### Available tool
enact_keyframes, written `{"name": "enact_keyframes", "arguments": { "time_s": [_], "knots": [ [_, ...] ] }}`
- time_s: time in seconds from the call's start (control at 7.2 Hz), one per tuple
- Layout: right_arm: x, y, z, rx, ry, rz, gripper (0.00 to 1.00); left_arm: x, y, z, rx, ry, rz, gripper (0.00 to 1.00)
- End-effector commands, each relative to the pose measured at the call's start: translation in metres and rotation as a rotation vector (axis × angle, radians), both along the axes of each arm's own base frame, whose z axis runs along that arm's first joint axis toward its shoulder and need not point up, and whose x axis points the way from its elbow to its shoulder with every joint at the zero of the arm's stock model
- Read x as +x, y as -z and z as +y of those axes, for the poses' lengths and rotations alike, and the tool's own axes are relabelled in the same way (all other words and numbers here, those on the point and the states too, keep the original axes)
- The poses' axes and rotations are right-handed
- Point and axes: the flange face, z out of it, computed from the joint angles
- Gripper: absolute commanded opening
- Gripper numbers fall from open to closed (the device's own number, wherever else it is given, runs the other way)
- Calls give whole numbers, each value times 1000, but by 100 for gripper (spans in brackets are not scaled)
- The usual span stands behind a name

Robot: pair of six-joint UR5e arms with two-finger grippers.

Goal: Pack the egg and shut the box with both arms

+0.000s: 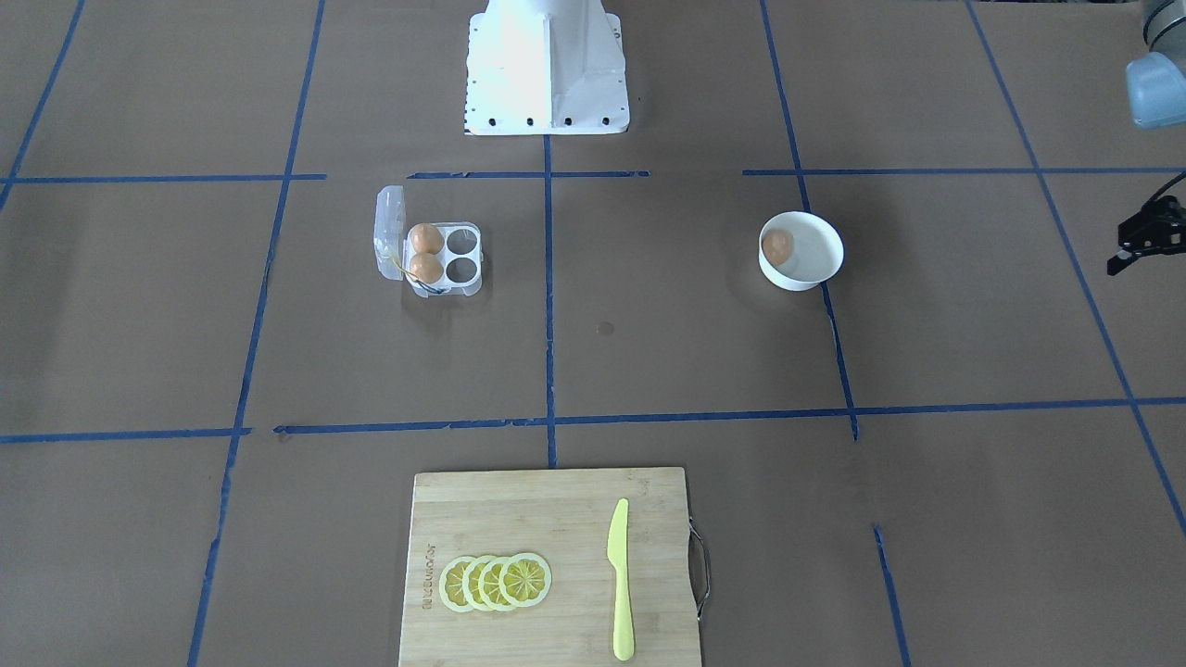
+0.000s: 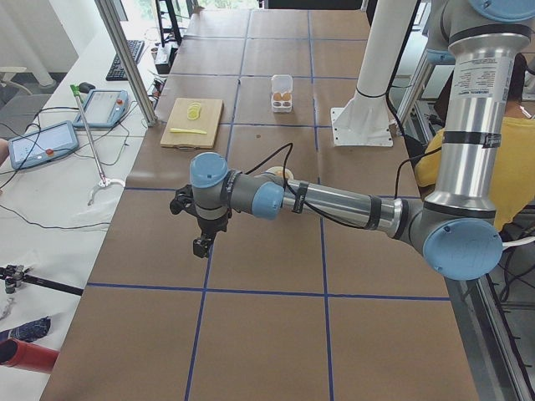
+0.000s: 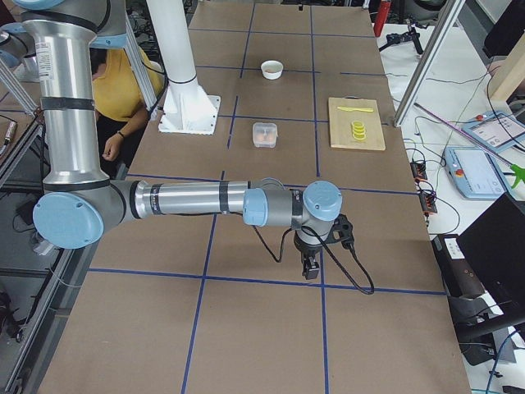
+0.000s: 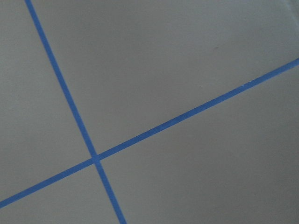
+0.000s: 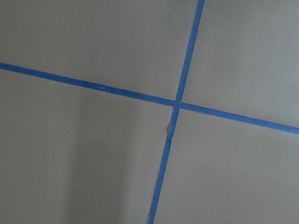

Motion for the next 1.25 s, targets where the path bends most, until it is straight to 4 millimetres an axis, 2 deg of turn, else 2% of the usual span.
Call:
{"name": "enact_keyframes", "arguments": {
  "time_s": [0.0, 0.28, 0.56, 0.69, 0.83, 1.11],
  "knots": [
    [-3, 1, 3, -5, 0, -38, 100, 92, 66, 31, -81, -24, 84, 100],
    [-7, 7, 4, -6, 0, -104, 100, 141, 91, 55, -170, 13, 150, 100],
    [-8, 7, 4, -10, -1, -121, 100, 201, 91, 79, -210, 44, 80, 100],
    [-8, 7, 4, -10, -1, -121, 100, 222, 95, 88, -260, 75, 66, 100],
    [-9, 5, 4, -13, 0, -121, 100, 227, 103, 90, -258, 71, 76, 94],
    [-10, 4, 4, -14, 3, -121, 100, 253, 113, 100, -255, 24, 84, 84]
  ]
}}
